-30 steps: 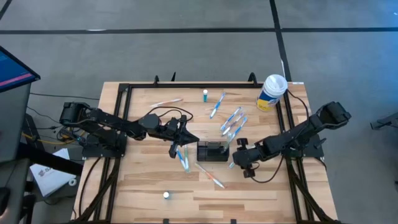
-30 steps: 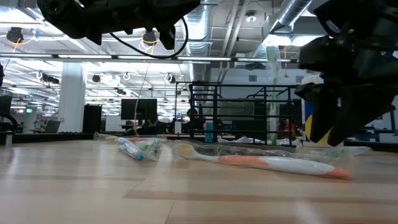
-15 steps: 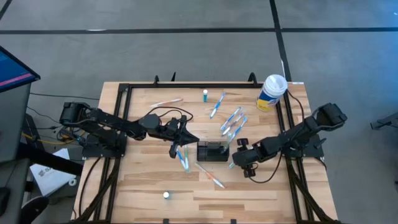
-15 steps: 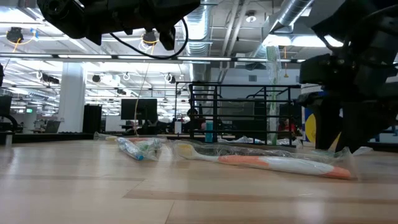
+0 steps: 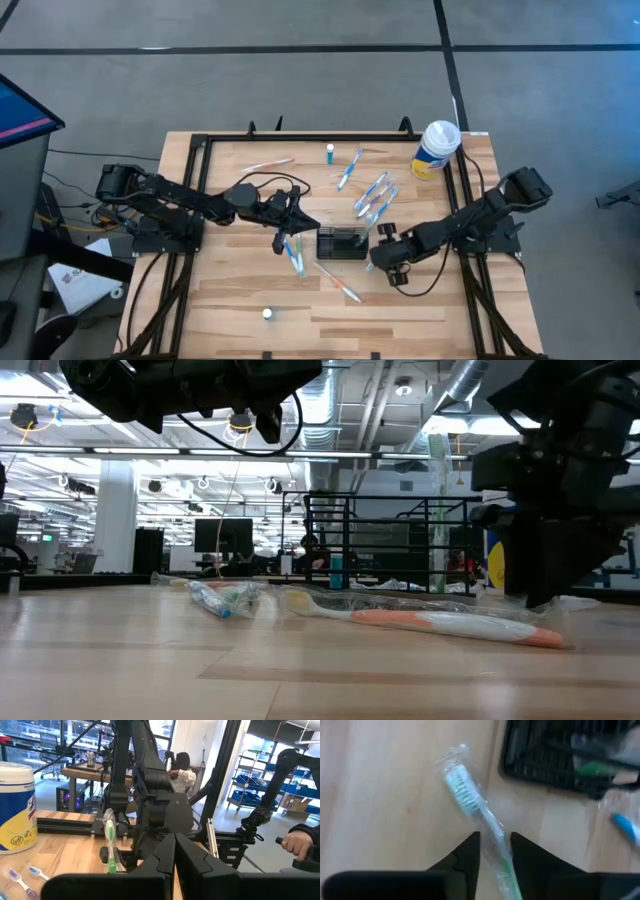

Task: Pick & Place toothbrushing station
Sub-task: Put the green toothbrush into the wire organizer

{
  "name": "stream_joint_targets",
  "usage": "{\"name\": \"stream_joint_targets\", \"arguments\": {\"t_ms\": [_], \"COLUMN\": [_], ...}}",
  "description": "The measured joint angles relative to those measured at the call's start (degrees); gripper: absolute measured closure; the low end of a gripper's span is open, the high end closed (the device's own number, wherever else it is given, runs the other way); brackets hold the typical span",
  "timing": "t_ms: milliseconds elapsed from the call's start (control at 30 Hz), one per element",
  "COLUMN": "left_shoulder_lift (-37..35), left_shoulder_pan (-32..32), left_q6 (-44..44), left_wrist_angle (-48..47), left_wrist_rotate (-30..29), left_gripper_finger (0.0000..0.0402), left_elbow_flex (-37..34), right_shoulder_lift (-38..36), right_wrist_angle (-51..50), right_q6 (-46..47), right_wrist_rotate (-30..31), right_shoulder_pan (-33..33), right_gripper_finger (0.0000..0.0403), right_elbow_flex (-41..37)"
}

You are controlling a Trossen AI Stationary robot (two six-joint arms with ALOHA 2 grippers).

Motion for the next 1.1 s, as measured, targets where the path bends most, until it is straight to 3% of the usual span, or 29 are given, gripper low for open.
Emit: {"name": "stream_joint_targets", "arguments": {"t_ms": [167, 900, 1100], "left_shoulder_lift": [0.0, 0.0, 0.0], "left_shoulder_pan": [0.0, 0.0, 0.0], "left_q6": [0.0, 0.0, 0.0], "left_wrist_angle": [-0.1, -0.4, -0.5], "left_wrist_rotate": [0.0, 0.0, 0.0], "left_gripper_finger": [0.0399, 0.0399, 0.0399], "left_elbow_flex": [0.0, 0.0, 0.0], "right_shoulder_lift": [-0.3, -0.4, -4.3], "right_wrist_angle": [-2.1, -8.5, -9.5], "right_q6": [0.0, 0.8, 1.9], "right_wrist_rotate": [-2.9, -4.0, -4.0], "right_shoulder_pan": [0.0, 1.9, 3.2], "right_gripper_finger": [0.0391, 0.0402, 0.0402], "right_elbow_flex": [0.5, 5.2, 5.4]}}
